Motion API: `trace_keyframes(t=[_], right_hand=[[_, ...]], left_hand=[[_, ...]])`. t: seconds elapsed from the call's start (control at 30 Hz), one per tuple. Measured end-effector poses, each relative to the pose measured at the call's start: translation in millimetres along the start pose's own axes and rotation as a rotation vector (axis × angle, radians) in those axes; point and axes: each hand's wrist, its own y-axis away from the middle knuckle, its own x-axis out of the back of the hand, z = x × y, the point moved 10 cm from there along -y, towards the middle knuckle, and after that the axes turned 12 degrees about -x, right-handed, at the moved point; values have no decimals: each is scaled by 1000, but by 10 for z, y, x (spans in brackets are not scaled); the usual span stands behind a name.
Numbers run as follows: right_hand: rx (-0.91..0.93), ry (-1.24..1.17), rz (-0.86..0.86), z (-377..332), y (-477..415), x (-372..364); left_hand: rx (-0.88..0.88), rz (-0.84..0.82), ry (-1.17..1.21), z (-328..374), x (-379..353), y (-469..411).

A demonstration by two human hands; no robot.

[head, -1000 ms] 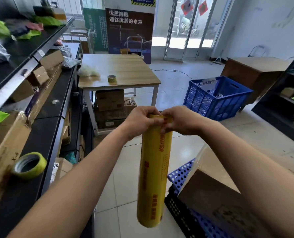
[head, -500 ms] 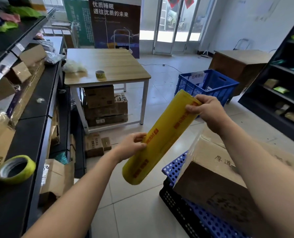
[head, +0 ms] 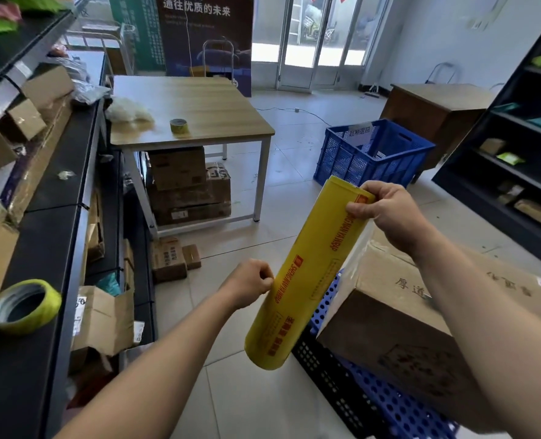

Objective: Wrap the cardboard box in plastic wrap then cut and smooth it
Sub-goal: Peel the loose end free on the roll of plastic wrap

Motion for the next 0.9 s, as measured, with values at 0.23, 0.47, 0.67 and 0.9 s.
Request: trace_keyframes(t=[0.23, 0.47, 0.67, 0.9], right_hand=[[-19, -4, -9, 136, 14, -29], [-27, 30, -34, 216, 31, -30], [-53, 33, -43, 330, 73, 71], [-52, -26, 37, 358, 44, 208]], left_hand=[[19, -119, 104, -85, -139, 1], [1, -198, 53, -161, -313, -13], [38, -110, 184, -239, -248, -30], [65, -381, 24, -468, -561, 94]])
